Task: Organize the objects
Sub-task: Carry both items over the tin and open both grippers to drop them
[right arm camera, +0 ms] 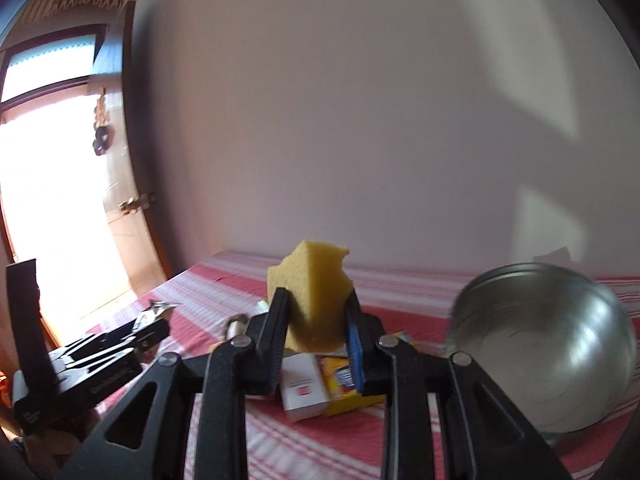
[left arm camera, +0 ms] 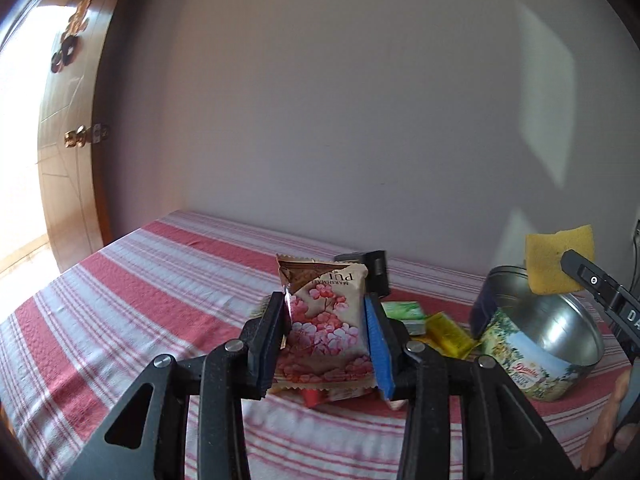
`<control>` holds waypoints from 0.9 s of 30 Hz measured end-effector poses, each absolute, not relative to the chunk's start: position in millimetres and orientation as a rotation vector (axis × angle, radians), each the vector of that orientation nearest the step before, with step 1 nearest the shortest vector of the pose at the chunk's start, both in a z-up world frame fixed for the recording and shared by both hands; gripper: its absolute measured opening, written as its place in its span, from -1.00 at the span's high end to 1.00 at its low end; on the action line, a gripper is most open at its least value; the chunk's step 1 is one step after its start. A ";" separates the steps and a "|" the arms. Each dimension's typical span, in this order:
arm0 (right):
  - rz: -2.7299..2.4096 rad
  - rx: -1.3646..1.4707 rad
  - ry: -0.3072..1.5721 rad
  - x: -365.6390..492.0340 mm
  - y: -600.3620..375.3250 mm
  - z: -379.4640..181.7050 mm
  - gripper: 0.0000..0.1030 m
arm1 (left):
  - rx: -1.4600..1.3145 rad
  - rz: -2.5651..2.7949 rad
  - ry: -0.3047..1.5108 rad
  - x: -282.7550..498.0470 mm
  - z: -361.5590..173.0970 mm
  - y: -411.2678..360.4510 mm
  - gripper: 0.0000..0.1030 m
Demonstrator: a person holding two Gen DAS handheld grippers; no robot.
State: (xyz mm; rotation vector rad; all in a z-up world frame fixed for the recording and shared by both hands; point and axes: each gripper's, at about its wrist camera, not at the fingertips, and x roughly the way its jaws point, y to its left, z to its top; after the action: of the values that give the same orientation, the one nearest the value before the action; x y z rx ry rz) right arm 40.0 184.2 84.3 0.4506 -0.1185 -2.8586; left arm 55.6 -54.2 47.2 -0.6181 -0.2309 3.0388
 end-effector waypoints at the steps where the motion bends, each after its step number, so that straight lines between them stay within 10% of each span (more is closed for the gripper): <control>1: -2.915 0.441 -0.111 40.3 200.2 84.2 0.49 | -0.610 3.014 -0.213 52.1 49.3 -41.3 0.20; 27: -3.120 1.015 -0.307 -7.0 365.5 23.8 0.41 | -0.752 2.668 0.065 -14.8 19.6 176.4 0.18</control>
State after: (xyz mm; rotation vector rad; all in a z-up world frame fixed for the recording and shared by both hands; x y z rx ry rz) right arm -7.0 365.5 23.8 1.0145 -0.3067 -3.1202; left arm -14.8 176.4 19.6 -0.7517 0.0649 2.6683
